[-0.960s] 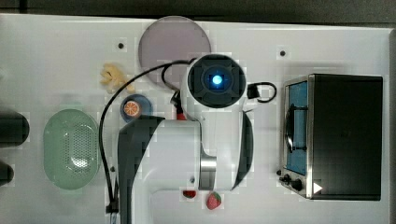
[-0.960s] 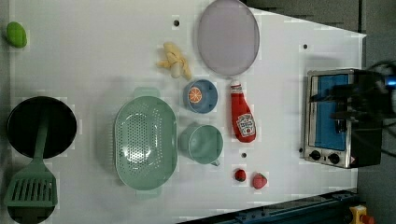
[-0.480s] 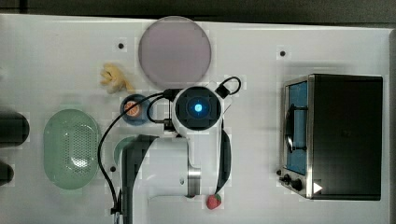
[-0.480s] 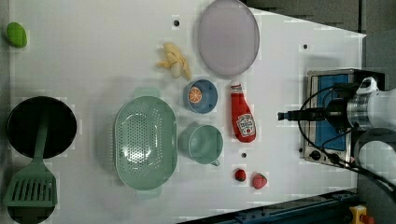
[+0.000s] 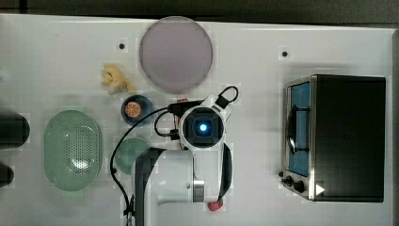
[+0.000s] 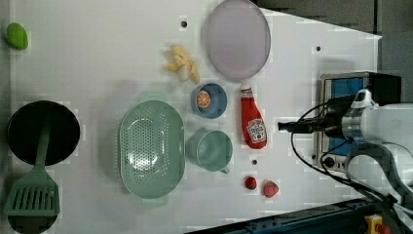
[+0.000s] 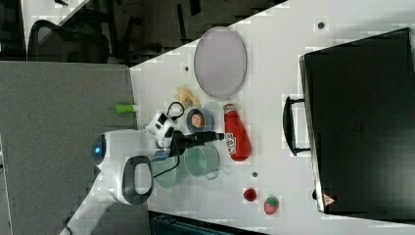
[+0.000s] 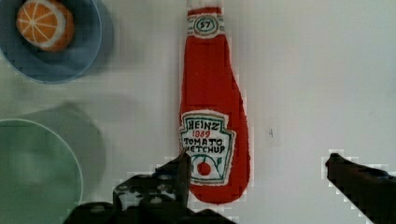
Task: Pick Ketchup from the table and place it in strainer.
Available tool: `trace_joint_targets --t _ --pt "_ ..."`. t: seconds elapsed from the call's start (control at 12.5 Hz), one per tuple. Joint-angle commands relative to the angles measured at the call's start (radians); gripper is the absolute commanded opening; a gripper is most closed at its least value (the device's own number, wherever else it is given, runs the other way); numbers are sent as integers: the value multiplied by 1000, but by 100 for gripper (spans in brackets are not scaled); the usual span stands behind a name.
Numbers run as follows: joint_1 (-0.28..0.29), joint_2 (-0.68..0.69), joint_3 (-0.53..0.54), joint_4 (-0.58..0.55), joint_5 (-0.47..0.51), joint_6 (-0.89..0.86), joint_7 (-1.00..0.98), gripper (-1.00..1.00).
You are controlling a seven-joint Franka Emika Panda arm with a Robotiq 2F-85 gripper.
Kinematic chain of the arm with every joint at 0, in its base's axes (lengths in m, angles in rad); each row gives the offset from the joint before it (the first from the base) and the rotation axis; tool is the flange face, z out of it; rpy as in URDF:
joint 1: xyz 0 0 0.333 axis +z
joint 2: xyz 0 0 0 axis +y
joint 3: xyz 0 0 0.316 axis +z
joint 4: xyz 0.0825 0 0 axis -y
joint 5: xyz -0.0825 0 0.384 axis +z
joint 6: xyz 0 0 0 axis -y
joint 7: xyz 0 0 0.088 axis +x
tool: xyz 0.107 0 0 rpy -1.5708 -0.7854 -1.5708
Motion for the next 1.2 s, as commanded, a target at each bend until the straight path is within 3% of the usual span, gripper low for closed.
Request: trace_joint_targets --t 0.08,0.88,0.96,1.2 --pt "3 71 5 -21 -10 87 -53 100" --pt "9 338 -2 -23 -12 364 -52 100" --pt "9 347 -3 -25 -12 375 -52 92" --pt "13 341 -1 -23 -12 376 -50 21"
